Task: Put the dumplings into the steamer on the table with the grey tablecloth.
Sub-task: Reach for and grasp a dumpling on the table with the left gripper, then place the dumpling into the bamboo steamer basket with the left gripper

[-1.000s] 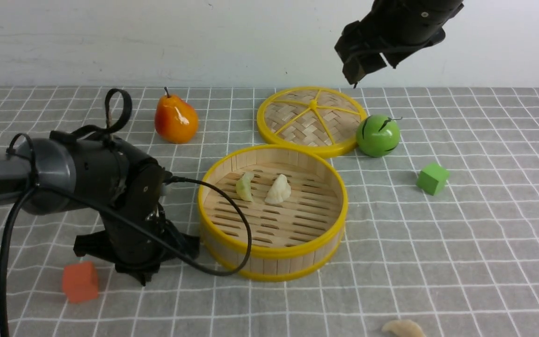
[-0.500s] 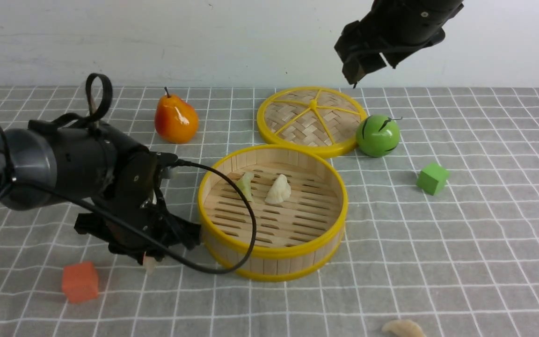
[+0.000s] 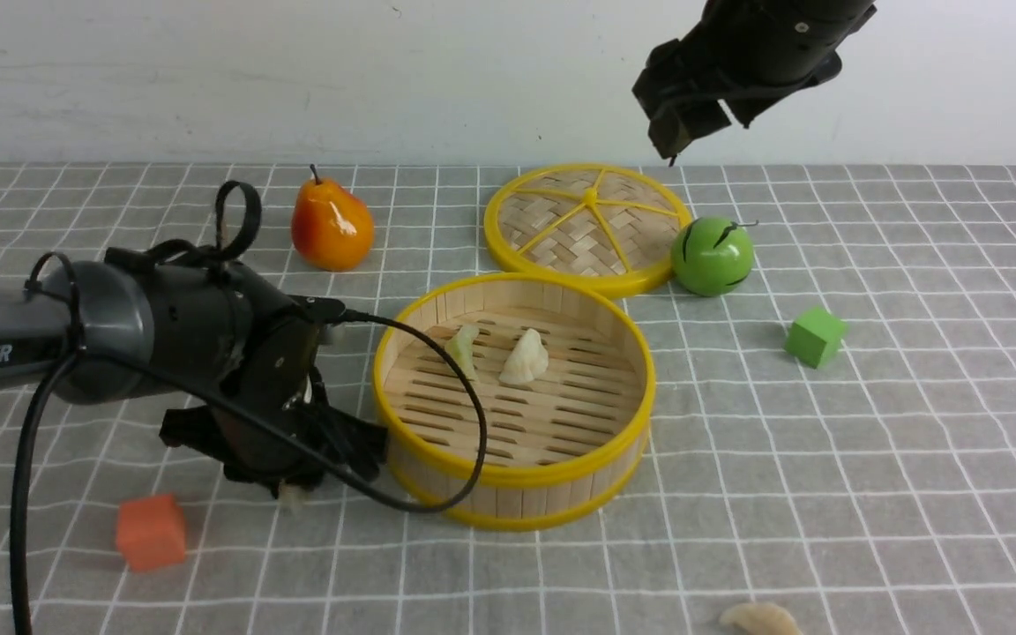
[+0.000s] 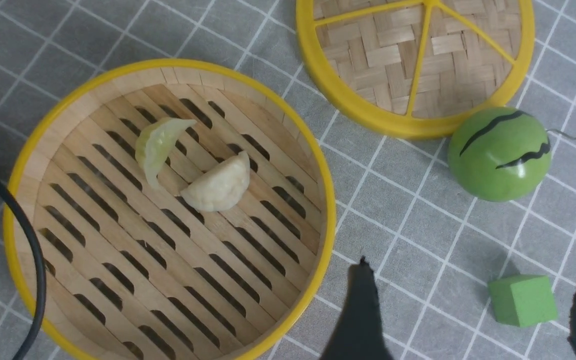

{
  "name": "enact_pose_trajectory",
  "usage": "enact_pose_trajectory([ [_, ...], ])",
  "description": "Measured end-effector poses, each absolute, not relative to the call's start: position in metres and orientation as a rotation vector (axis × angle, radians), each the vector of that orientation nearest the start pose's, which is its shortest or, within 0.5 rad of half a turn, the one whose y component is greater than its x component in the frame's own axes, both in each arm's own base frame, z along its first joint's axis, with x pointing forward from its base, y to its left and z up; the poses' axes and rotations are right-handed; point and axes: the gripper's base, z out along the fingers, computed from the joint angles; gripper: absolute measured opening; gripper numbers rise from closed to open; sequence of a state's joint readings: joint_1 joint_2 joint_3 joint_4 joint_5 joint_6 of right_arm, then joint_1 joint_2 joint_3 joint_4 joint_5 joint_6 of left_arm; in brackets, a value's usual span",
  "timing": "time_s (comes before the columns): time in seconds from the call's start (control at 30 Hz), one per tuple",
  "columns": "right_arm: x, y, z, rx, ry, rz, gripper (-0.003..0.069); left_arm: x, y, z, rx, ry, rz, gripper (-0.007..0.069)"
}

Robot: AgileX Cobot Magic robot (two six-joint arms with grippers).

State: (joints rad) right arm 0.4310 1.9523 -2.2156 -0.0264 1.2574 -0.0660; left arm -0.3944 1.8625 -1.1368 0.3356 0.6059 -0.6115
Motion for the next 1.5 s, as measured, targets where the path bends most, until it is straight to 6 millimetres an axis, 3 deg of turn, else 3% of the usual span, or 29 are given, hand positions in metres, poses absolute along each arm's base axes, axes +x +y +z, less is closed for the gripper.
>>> enact_pose_trajectory([
  [0.1, 0.387, 0.175, 0.406, -0.609, 2.404, 0.112, 0.0524, 0.34, -0.122, 0.178, 0.027, 2.752, 0.084, 0.0154],
  [0.17, 0.387, 0.175, 0.406, -0.609, 2.404, 0.11, 0.0524, 0.337, -0.122, 0.202, 0.02, 2.73, 0.055, 0.0154],
  [0.3, 0.387, 0.175, 0.406, -0.609, 2.404, 0.11, 0.0524, 0.331, -0.131, 0.26, 0.023, 2.6, -0.18, 0.0154],
  [0.4, 0.387, 0.175, 0.406, -0.609, 2.404, 0.109, 0.0524, 0.334, -0.141, 0.273, 0.003, 2.536, -0.35, 0.0154],
  [0.5, 0.387, 0.175, 0.406, -0.609, 2.404, 0.105, 0.0524, 0.34, -0.153, 0.268, 0.006, 2.537, -0.465, 0.0154],
  [0.63, 0.387, 0.175, 0.406, -0.609, 2.404, 0.108, 0.0524, 0.357, -0.176, 0.234, 0.101, 2.613, -0.507, 0.0154],
  [0.77, 0.387, 0.175, 0.406, -0.609, 2.404, 0.111, 0.0524, 0.371, -0.185, 0.217, 0.118, 2.635, -0.502, 0.0168],
  [0.97, 0.386, 0.178, 0.406, -0.612, 2.409, 0.17, 0.0524, 0.385, -0.191, 0.196, 0.133, 2.683, -0.476, 0.0328],
  [1.1, 0.384, 0.18, 0.407, -0.612, 2.408, 0.206, 0.0524, 0.387, -0.192, 0.201, 0.158, 2.699, -0.468, 0.0422],
  [1.23, 0.369, 0.174, 0.416, -0.624, 2.406, 0.218, 0.0524, 0.385, -0.192, 0.228, 0.221, 2.732, -0.447, 0.0456],
  [1.33, 0.346, 0.166, 0.413, -0.64, 2.45, 0.235, 0.0524, 0.375, -0.187, 0.276, 0.267, 2.675, -0.443, 0.0452],
  [1.4, 0.334, 0.162, 0.398, -0.661, 2.512, 0.247, 0.0524, 0.365, -0.182, 0.307, 0.276, 2.611, -0.458, 0.0439],
  [1.5, 0.315, 0.155, 0.346, -0.711, 2.685, 0.233, 0.0524, 0.341, -0.17, 0.352, 0.295, 2.523, -0.458, 0.04],
])
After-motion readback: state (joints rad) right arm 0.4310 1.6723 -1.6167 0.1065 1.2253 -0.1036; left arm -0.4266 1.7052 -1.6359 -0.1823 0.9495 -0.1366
